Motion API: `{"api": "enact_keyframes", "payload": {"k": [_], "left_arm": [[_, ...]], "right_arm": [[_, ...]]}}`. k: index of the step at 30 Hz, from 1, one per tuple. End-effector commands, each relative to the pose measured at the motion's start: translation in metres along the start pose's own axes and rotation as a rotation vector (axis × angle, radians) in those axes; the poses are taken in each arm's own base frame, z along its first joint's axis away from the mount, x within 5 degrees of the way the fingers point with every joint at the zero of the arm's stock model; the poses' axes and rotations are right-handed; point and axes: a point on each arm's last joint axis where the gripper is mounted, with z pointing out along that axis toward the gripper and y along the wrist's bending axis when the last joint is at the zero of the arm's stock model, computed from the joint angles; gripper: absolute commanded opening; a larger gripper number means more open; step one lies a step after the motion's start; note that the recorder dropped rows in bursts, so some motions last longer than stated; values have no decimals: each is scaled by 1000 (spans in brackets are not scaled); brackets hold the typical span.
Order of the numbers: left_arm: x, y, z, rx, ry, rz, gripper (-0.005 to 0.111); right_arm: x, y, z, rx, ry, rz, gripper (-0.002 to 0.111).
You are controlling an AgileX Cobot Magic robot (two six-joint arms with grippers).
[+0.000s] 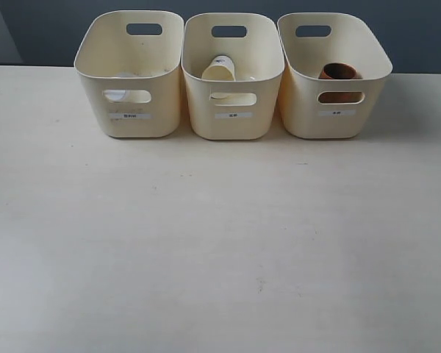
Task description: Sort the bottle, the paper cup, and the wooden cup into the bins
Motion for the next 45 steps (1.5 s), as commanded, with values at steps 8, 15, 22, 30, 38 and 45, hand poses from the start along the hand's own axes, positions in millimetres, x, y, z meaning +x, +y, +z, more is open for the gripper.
{"api": "enact_keyframes", "payload": {"k": [8,15,22,30,38,45], "left_arm": [[0,0,0,1,-5,-2,0],[0,0,0,1,-5,-2,0],[0,0,0,1,-5,-2,0],[0,0,0,1,-5,-2,0],[0,0,0,1,-5,-2,0],[0,0,0,1,-5,-2,0]], "right_arm": [[52,-14,-6,112,-38,12,-1],[87,-25,3,189,-11,223,-1],[111,-38,7,260,-82,237,-1],[112,-40,7,296,-81,241,-1],[118,-40,7,305,-11,243,-1],[122,-44,6,343,76,-6,-1]]}}
